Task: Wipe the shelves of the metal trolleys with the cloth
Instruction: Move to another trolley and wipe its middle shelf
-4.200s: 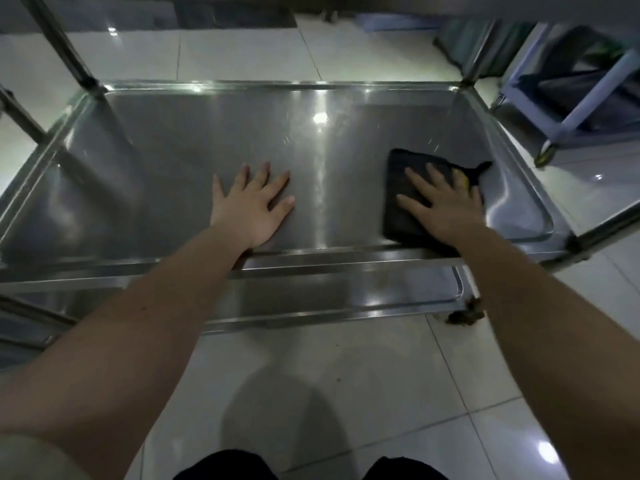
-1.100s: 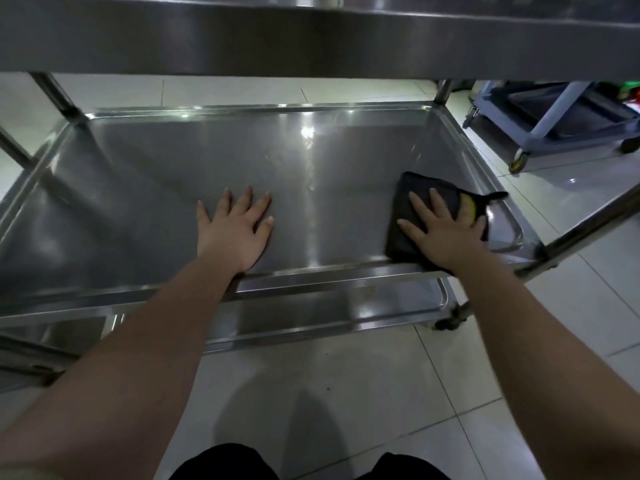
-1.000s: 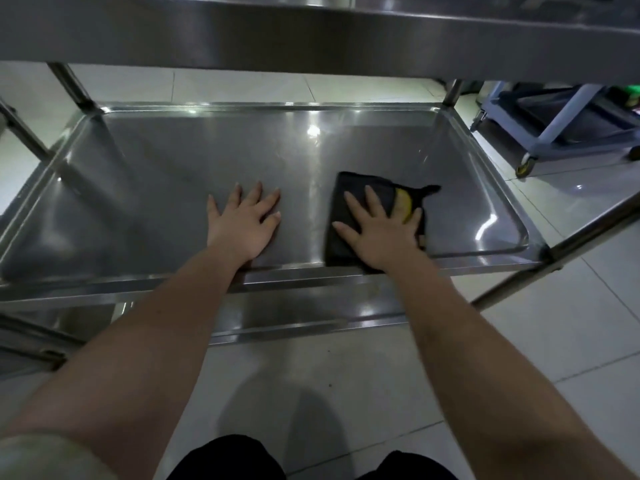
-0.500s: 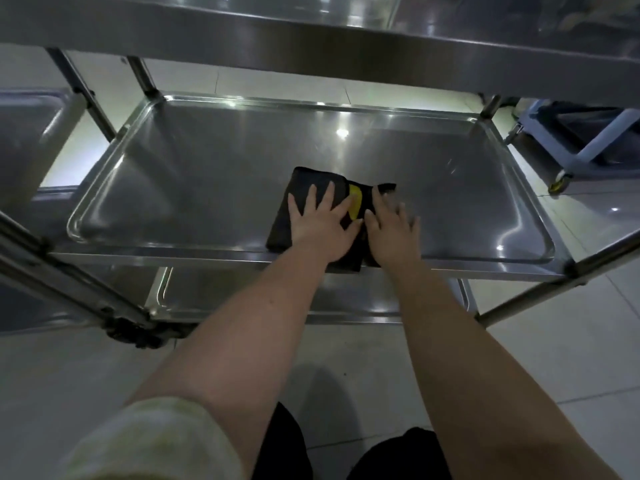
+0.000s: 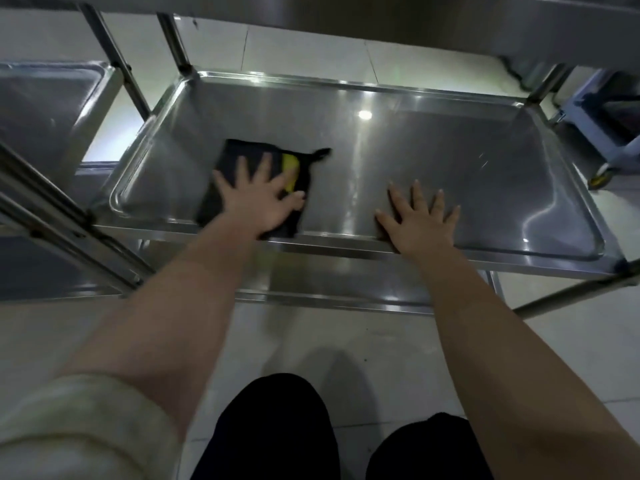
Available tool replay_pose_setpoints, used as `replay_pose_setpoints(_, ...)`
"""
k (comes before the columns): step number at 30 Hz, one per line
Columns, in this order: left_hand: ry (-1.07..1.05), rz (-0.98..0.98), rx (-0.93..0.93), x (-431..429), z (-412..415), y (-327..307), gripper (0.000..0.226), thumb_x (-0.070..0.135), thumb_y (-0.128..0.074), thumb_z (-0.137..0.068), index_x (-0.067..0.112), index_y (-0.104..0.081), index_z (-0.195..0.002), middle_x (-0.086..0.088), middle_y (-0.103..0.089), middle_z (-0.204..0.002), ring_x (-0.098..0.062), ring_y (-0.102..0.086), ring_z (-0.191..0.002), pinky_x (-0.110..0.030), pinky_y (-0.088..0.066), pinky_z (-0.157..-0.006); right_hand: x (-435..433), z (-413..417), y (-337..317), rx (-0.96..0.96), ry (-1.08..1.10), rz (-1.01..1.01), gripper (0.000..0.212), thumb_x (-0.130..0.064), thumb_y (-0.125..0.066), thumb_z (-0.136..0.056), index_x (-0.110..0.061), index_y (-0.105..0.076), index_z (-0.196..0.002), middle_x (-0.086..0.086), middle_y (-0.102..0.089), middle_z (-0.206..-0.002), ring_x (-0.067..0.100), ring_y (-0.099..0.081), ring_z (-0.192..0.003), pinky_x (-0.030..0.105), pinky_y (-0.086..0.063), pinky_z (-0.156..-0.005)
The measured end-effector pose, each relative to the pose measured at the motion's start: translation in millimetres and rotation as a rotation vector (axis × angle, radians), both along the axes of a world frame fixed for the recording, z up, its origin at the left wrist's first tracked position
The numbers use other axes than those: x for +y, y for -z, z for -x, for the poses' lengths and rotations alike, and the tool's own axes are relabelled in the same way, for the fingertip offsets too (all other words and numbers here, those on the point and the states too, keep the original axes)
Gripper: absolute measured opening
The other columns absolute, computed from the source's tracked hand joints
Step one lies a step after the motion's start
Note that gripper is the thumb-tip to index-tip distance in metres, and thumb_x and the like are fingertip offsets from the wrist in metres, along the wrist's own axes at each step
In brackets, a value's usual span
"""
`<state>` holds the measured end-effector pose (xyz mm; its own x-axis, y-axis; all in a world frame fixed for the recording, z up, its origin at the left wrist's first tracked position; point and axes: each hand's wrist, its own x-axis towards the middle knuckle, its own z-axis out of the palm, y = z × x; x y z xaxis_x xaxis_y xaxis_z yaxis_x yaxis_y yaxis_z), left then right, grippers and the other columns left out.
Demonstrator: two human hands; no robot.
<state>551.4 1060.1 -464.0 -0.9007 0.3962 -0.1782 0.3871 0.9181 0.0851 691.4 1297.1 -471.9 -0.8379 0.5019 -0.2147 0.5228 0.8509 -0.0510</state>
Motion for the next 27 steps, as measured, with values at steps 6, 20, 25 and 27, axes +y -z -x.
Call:
replay_pose_setpoints(6, 0.204, 0.003, -0.056, 101.7, -73.2, -5.2, 0.067, 0.077, -0.019, -0.09, 0.054, -0.001, -0.151, 0.007, 0.015, -0.164, -0.036, 0.021, -0.148, -0.076, 0.015, -0.102, 5.2, -1.7, 2.6, 0.028, 0.025, 0.029, 0.057, -0.064, -0.016, -0.098, -0.053, 0.003, -0.151, -0.008, 0.011, -0.164, 0.032, 0.013, -0.15, 0.061, 0.008, -0.116)
replay_pose_setpoints(20, -0.197, 0.033, -0.112, -114.5, 29.6, -8.0, 0.07, 0.082, -0.023, -0.086, 0.06, 0.002, -0.147, 0.012, 0.018, -0.163, -0.033, 0.017, -0.149, -0.075, 0.003, -0.109, -2.7, -1.3, 1.4, 0.013, 0.008, 0.009, 0.075, -0.084, -0.022, -0.083, -0.057, 0.0, -0.149, -0.01, 0.012, -0.164, 0.036, 0.013, -0.149, 0.065, 0.007, -0.114)
replay_pose_setpoints(25, 0.082, 0.003, -0.101, 6.2, -25.3, -8.8, 0.069, 0.08, -0.023, -0.088, 0.057, -0.001, -0.15, 0.008, 0.02, -0.163, -0.04, 0.02, -0.147, -0.08, 0.007, -0.103, -8.8, -0.3, -3.6, 0.01, -0.145, -0.007, 0.067, -0.075, -0.023, -0.09, -0.056, -0.001, -0.15, -0.016, 0.007, -0.164, 0.037, 0.011, -0.149, 0.071, 0.007, -0.11)
replay_pose_setpoints(27, 0.181, 0.01, -0.105, 44.7, -50.7, -9.5, 0.067, 0.077, -0.022, -0.091, 0.055, -0.001, -0.151, 0.008, 0.019, -0.163, -0.039, 0.021, -0.147, -0.08, 0.008, -0.102, -21.4, 5.6, -4.7, 0.029, -0.276, -0.021, 0.066, -0.069, -0.022, -0.095, -0.045, -0.006, -0.154, -0.015, 0.001, -0.164, 0.035, 0.005, -0.15, 0.068, 0.004, -0.113)
